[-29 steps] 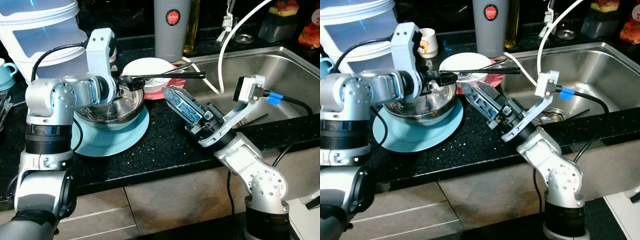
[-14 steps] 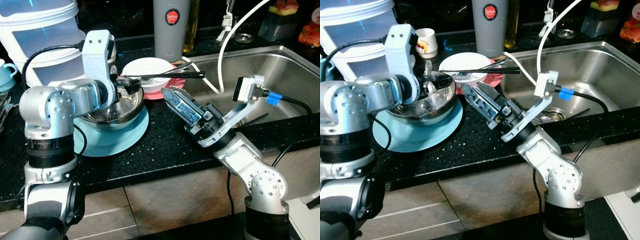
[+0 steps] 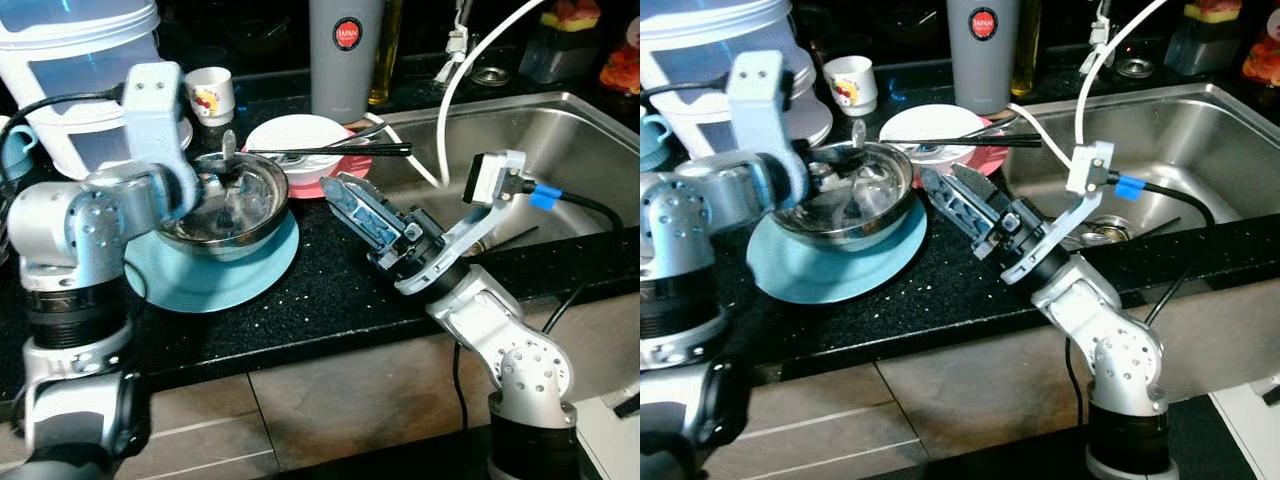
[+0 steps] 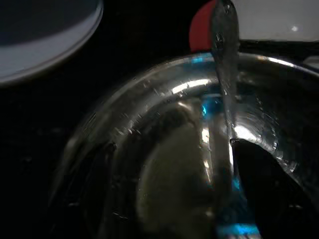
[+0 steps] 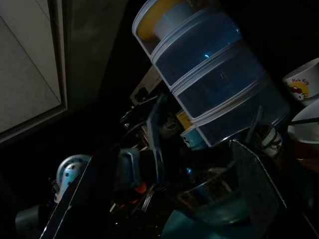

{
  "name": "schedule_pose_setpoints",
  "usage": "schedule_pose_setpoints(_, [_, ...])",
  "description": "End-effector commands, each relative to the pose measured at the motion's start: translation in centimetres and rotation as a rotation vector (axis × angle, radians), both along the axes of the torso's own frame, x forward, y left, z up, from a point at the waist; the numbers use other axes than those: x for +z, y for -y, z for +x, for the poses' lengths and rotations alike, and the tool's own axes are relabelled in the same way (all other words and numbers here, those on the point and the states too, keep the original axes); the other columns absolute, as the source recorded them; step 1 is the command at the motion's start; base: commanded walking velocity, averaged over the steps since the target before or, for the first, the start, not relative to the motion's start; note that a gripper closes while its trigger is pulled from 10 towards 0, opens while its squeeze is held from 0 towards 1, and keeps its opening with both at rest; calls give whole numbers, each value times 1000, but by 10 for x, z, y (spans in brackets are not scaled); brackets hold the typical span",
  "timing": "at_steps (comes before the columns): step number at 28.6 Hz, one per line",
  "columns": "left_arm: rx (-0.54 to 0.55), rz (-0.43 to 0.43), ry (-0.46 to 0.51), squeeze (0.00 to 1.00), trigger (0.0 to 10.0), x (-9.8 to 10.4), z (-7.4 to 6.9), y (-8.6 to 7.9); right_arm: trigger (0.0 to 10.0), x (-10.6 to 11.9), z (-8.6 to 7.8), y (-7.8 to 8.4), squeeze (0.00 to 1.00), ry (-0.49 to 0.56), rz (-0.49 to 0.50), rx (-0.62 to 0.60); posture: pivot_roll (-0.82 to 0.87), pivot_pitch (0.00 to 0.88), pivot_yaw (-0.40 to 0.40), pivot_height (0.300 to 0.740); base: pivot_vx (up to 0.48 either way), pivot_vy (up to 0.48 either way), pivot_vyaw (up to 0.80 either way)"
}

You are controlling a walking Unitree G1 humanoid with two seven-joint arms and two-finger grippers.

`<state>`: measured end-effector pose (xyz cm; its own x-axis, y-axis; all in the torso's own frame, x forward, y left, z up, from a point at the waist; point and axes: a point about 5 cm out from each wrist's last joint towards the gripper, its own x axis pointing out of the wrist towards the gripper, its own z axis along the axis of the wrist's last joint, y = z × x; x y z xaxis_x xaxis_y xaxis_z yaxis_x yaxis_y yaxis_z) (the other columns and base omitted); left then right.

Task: Kitchen organization

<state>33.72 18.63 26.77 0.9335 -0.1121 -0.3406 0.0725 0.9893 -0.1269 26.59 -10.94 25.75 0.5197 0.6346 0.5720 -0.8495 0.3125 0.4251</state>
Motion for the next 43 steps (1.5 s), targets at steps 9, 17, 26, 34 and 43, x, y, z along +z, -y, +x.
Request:
schedule_pose_setpoints(9, [-78, 12, -45, 0, 10000, -6, 15, 6, 10000, -2, -7, -2, 0, -24, -27, -17, 58, 113, 99, 740, 0, 0, 0])
schedule_pose_setpoints(17, [-147, 34, -48, 0, 10000, -3, 22, 11, 10000, -3, -7, -1, 0, -31, -32, -34, 59, 112, 102, 740, 0, 0, 0])
schedule_pose_setpoints(26, [-170, 43, -65, 0, 0, -4, 27, 5, 10000, -2, -6, 0, 0, -38, -32, -49, 58, 107, 104, 740, 0, 0, 0])
schedule_pose_setpoints(34, [-232, 42, -125, 0, 0, -16, 28, 5, 10000, 0, -4, 2, 0, -38, -32, -63, 54, 106, 105, 740, 0, 0, 0])
schedule_pose_setpoints(43, [-262, 45, -141, 0, 0, -19, 30, 7, 10000, 1, -4, 3, 0, -41, -33, -75, 47, 108, 111, 740, 0, 0, 0])
